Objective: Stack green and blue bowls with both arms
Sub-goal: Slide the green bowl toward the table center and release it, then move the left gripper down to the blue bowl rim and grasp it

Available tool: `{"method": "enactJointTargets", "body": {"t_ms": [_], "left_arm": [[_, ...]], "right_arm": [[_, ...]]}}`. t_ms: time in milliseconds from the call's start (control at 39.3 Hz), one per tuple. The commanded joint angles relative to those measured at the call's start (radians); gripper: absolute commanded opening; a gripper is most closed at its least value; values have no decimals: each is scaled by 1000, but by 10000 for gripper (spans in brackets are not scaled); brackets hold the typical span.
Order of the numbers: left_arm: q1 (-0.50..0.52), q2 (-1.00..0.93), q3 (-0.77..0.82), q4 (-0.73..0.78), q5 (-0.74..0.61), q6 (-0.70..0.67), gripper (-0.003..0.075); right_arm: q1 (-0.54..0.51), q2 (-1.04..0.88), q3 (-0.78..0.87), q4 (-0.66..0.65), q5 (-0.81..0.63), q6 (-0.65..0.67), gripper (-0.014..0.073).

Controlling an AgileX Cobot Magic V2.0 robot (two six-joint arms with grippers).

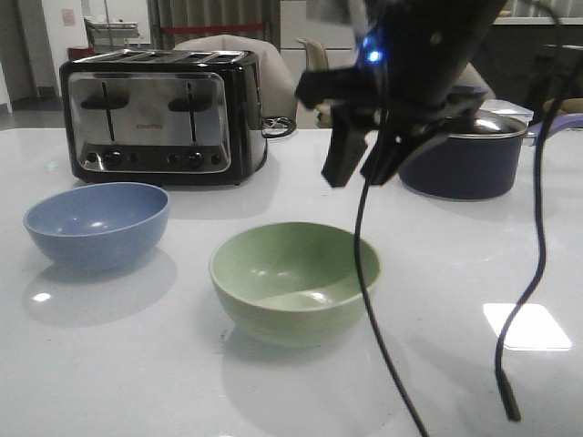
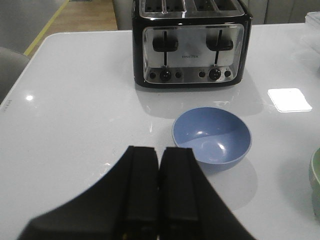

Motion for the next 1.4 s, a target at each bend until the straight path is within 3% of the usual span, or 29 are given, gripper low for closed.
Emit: {"method": "enactJointTargets", "body": {"t_ms": [0, 102, 356, 585, 662, 738, 840, 891, 1145, 1374], "left_arm": [[1, 12, -28, -9, -84, -4, 101], [1, 12, -28, -9, -84, -4, 100], [1, 12, -28, -9, -84, -4, 101], [1, 34, -42, -9, -74, 9, 101], [1, 112, -94, -9, -13, 25, 108], [1, 236, -153, -9, 16, 25, 199], [-17, 429, -229, -16, 23, 25, 501], [-40, 544, -269, -16, 23, 25, 587], [-86, 1084, -544, -16, 21, 25, 584], [-86, 1293, -652, -16, -7, 25, 584]], "right_arm": [[0, -201, 46, -36, -28, -20, 379], [0, -423, 175, -138, -20, -18, 379], [-2, -842, 481, -205, 24, 61, 379], [-2, -938, 537, -209, 39, 61, 379], [-2, -938, 537, -209, 40, 61, 379], [-2, -938, 537, -209, 40, 61, 379], [-2, -938, 537, -209, 40, 61, 379], [-2, -938, 537, -209, 40, 61, 379], [-2, -938, 537, -209, 40, 61, 379], [-2, -938, 537, -209, 40, 61, 379]]}}
